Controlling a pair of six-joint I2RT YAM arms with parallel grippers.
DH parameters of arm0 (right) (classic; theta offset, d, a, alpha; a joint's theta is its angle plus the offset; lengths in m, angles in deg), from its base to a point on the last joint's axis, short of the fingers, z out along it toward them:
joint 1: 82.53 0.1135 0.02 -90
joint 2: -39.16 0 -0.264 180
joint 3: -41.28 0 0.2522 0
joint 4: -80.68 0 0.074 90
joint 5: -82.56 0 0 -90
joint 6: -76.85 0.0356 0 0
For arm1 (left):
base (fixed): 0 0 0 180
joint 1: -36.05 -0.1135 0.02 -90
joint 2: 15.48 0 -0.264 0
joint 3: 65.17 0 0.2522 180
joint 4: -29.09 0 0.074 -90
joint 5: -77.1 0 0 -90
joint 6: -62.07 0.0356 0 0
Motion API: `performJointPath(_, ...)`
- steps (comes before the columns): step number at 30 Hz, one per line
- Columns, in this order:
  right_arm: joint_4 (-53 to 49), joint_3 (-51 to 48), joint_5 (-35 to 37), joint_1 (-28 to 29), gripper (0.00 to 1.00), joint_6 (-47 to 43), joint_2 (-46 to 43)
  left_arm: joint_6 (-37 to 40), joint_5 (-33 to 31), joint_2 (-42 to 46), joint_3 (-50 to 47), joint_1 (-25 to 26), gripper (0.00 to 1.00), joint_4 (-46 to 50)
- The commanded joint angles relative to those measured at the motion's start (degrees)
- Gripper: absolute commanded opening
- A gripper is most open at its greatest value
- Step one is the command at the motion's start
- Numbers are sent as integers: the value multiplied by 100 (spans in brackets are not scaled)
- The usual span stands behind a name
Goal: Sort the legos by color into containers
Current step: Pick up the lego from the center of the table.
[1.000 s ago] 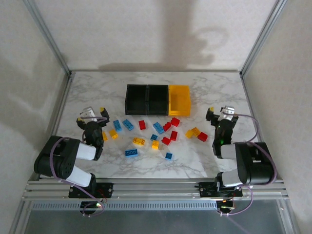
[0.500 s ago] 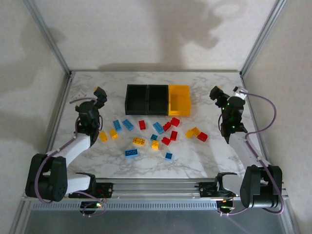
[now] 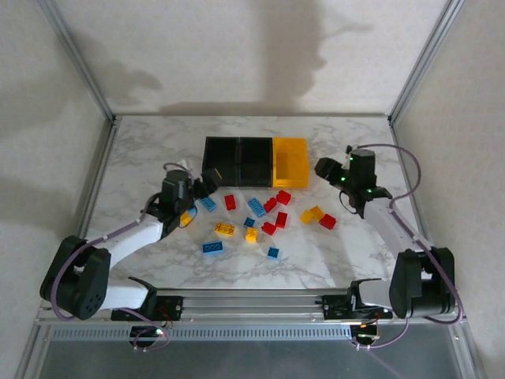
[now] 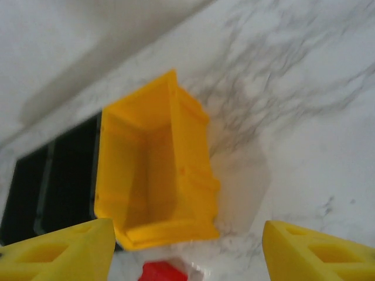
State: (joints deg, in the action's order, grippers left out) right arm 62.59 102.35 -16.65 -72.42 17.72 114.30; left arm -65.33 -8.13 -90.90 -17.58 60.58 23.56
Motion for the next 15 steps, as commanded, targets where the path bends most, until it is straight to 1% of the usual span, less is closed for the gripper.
performJointPath(1,-971,224,262,522,64,-63,287,-257,-289,215,-200,739,84,371)
performJointPath(3,-1074,272,400,989,62,21,465,-300,-502,253,-190,1097,82,484)
performJointPath(6,-1412,518,987,1586,64,113,742,-364,-378,318,-223,1247,79,546)
performJointPath(9,-1515,630,1090,1901,65,288,993,-375,-415,491,-300,1256,79,663)
performJointPath(15,-1686,742,1385,2427,64,603,1520,-318,-590,806,-385,1257,80,932)
